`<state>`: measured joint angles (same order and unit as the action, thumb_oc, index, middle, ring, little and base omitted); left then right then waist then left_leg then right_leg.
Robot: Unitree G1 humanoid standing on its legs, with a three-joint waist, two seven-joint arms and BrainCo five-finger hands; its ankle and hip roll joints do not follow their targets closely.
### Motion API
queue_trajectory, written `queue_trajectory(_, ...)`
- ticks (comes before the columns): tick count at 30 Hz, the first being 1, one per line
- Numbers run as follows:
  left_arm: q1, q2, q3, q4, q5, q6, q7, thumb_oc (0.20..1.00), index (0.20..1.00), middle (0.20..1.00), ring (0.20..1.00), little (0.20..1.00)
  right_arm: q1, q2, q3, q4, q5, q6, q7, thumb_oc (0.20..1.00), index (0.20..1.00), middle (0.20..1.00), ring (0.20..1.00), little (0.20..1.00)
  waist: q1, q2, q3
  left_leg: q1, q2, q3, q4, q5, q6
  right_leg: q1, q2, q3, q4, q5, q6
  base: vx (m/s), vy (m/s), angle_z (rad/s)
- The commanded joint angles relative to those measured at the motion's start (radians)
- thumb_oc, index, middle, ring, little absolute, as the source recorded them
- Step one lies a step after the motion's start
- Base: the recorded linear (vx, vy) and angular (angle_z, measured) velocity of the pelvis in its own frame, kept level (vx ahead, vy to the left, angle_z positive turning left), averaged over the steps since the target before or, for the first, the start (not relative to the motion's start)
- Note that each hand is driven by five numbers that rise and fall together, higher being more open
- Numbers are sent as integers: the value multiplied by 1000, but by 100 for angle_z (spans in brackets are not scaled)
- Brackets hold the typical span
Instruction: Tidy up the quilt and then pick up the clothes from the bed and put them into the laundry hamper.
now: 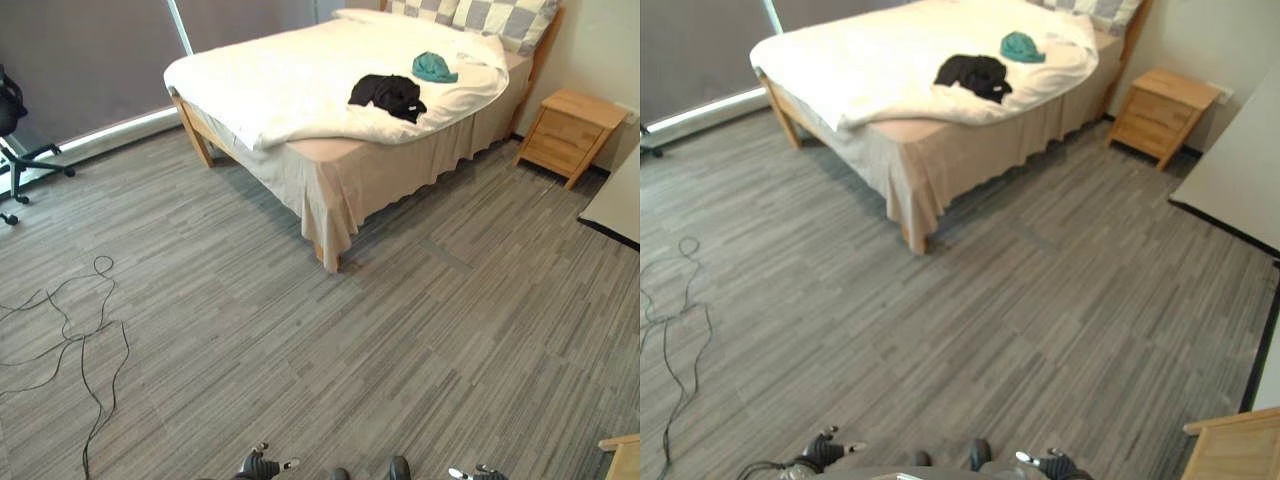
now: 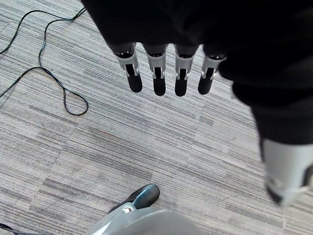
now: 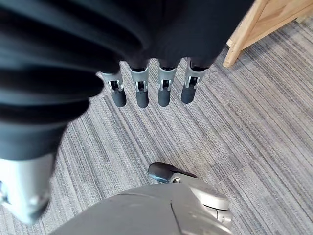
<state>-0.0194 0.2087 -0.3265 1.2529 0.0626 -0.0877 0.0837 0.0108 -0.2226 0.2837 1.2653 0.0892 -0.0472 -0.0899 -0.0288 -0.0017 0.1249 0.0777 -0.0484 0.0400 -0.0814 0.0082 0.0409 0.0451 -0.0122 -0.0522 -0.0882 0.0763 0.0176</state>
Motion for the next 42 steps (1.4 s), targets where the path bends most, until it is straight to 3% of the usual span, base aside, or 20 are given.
queue_trajectory(1,-81,-16,-21,46,32,-22,18,1000,1000,1000,1000,1000,-58,-16,2,1,13,-13,-16,1000,1000,1000,1000,1000,-12,4,44,54,30,6,-6,-61,-51,42,-26,33,16,-107,87,0,0,0)
queue_trajectory(10,-99,-9,-13,57,19,-10,19,1000,1000,1000,1000,1000,-68,-14,24,6,-2,-6,-16,1000,1000,1000,1000,1000,-4,-5,60,23,27,2,-6,-59,-38,-2,-21,54,33,-104,92,16,10,-3)
queue_trajectory(12,-107,-1,-13,53,16,-7,17,1000,1000,1000,1000,1000,-73,-13,23,-1,3,-6,-13,1000,1000,1000,1000,1000,-1,-9,70,12,28,2,-6,-59,-30,-55,-10,56,118,-120,92,-26,15,-9)
queue_trajectory(15,-131,11,10,52,-6,-1,24,1000,1000,1000,1000,1000,-95,-13,0,-23,20,-15,-18,1000,1000,1000,1000,1000,-10,2,108,18,51,23,-6,-80,-9,-241,-6,3,492,-106,177,18,51,-28)
queue_trajectory(16,-131,11,11,53,-6,-1,24,1000,1000,1000,1000,1000,-95,-14,0,-23,20,-15,-18,1000,1000,1000,1000,1000,-9,0,108,17,49,23,-6,-80,-9,-245,-8,4,498,-109,178,66,47,-36)
queue_trajectory(18,-132,25,18,65,-8,2,24,1000,1000,1000,1000,1000,-88,-19,-29,-24,33,-15,-23,1000,1000,1000,1000,1000,-27,16,128,80,64,24,-6,-111,-15,-323,-42,-65,595,-85,185,296,2,-19)
queue_trajectory(21,-133,25,9,71,3,-3,23,1000,1000,1000,1000,1000,-81,-21,-41,-21,41,-17,-26,1000,1000,1000,1000,1000,-47,13,134,113,59,17,-6,-142,-26,-324,-50,-90,463,-98,163,318,-75,-5)
queue_trajectory(22,-137,21,1,74,12,-6,22,1000,1000,1000,1000,1000,-76,-23,-46,-21,50,-18,-26,1000,1000,1000,1000,1000,-60,11,136,133,55,12,-6,-159,-32,-316,-50,-85,365,-86,152,484,-183,11)
queue_trajectory(23,-143,14,-8,89,35,-9,24,1000,1000,1000,1000,1000,-71,-23,-65,-21,64,-19,-34,1000,1000,1000,1000,1000,-84,6,135,162,56,5,-6,-189,-53,-340,-72,-70,149,-42,152,489,-182,10)
queue_trajectory(25,-148,11,-8,102,57,-11,32,1000,1000,1000,1000,1000,-66,-23,-85,-32,73,-22,-40,1000,1000,1000,1000,1000,-102,26,143,201,85,10,-6,-220,-75,-377,-95,-84,49,-2,169,574,-231,35)
queue_trajectory(28,-132,10,9,123,67,-15,31,1000,1000,1000,1000,1000,-20,-20,-89,-36,81,-29,-32,1000,1000,1000,1000,1000,-128,32,120,283,107,19,-6,-254,-100,-380,-104,-122,73,27,162,683,-288,37)
queue_trajectory(30,-123,3,12,118,50,-15,27,1000,1000,1000,1000,1000,-10,-32,-80,-19,69,-25,-26,1000,1000,1000,1000,1000,-142,48,118,247,152,23,152,-165,-125,-347,-75,-123,104,35,124,584,-287,-3)
queue_trajectory(33,-119,3,13,98,26,-20,29,1000,1000,1000,1000,1000,-21,-55,-49,11,30,-23,-29,1000,1000,1000,1000,1000,-117,39,120,115,180,6,520,78,-150,-233,-23,-141,88,0,50,685,-481,-8)
queue_trajectory(34,-141,25,19,46,-18,-22,50,1000,1000,1000,1000,1000,-72,-83,-25,-19,14,-25,-40,1000,1000,1000,1000,1000,-43,-23,161,-72,151,1,823,80,-105,-120,-28,-105,47,-32,7,853,-554,-47)
queue_trajectory(35,-144,25,23,37,-27,-23,55,1000,1000,1000,1000,1000,-94,-92,-14,-26,6,-23,-44,1000,1000,1000,1000,1000,-19,-35,168,-128,133,11,839,42,-95,-85,-32,-90,28,-48,10,661,-400,-59)
queue_trajectory(38,-143,15,27,35,-29,-25,55,1000,1000,1000,1000,1000,-125,-107,6,-43,1,-23,-43,1000,1000,1000,1000,1000,25,-45,169,-226,96,58,755,-6,-92,-23,-36,-50,1,-73,26,519,-25,-46)
queue_trajectory(39,-138,-2,14,37,-14,-25,57,1000,1000,1000,1000,1000,-141,-119,20,-73,-2,-33,-46,1000,1000,1000,1000,1000,54,-39,160,-269,66,89,531,-14,-82,23,-30,-18,1,-104,40,367,32,-40)
queue_trajectory(40,-138,-2,14,37,-14,-25,57,1000,1000,1000,1000,1000,-141,-119,20,-73,-2,-33,-46,1000,1000,1000,1000,1000,54,-42,159,-267,63,90,523,-9,-82,21,-33,-18,1,-103,40,774,43,-78)
queue_trajectory(41,-132,-9,1,39,13,-23,52,1000,1000,1000,1000,1000,-156,-125,37,-92,-8,-43,-48,1000,1000,1000,1000,1000,70,-26,142,-269,52,152,258,22,-75,78,-4,-6,1,-151,47,602,8,-77)
queue_trajectory(42,-127,-6,1,42,22,-22,52,1000,1000,1000,1000,1000,-160,-129,45,-101,-23,-49,-51,1000,1000,1000,1000,1000,71,-15,137,-271,57,215,173,63,-88,103,15,-12,1,-172,47,758,10,-46)
